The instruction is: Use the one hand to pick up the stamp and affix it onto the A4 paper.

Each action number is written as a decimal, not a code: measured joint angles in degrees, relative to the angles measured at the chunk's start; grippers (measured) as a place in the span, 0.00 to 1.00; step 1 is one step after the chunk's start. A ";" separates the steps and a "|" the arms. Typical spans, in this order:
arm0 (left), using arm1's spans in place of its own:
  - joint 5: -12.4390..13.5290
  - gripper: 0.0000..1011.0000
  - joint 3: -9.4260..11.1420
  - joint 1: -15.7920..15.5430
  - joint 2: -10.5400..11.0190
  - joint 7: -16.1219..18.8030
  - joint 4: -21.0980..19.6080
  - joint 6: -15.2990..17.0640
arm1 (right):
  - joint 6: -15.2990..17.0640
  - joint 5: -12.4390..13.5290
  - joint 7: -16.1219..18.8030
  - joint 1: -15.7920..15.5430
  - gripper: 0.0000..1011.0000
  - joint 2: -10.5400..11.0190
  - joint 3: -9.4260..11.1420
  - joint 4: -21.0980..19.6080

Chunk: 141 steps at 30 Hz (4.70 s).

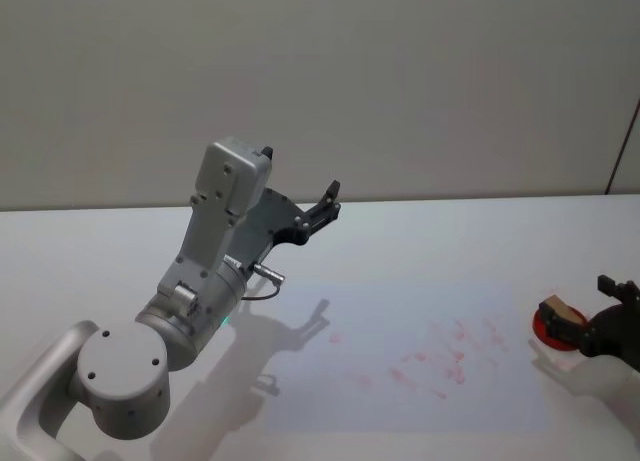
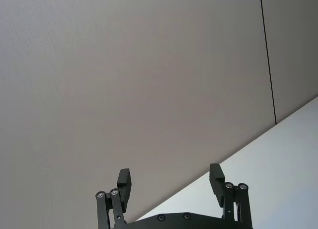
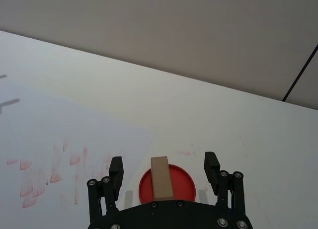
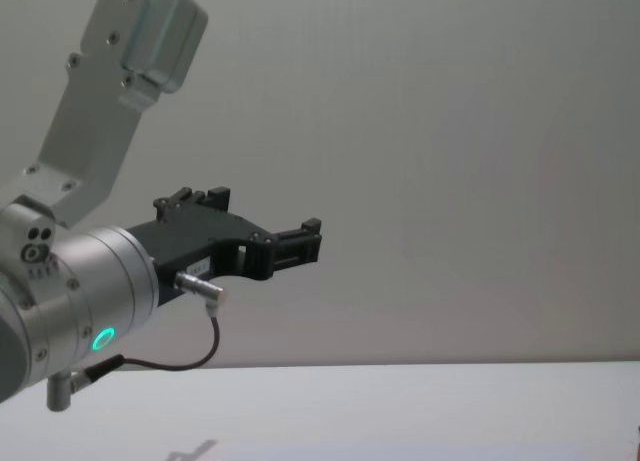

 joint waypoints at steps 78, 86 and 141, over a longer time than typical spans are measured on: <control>0.00 0.99 0.00 0.00 0.00 0.00 0.00 0.00 | 4.89 -3.20 1.48 4.91 0.22 -2.20 -1.51 6.18; 0.00 0.99 0.00 0.00 0.00 0.00 0.00 0.00 | 4.45 -2.28 1.80 5.26 0.22 -2.65 -1.68 5.80; 0.00 0.99 0.00 0.00 0.00 0.00 0.00 0.00 | -5.37 -8.71 10.76 11.58 0.22 -13.45 -11.96 13.65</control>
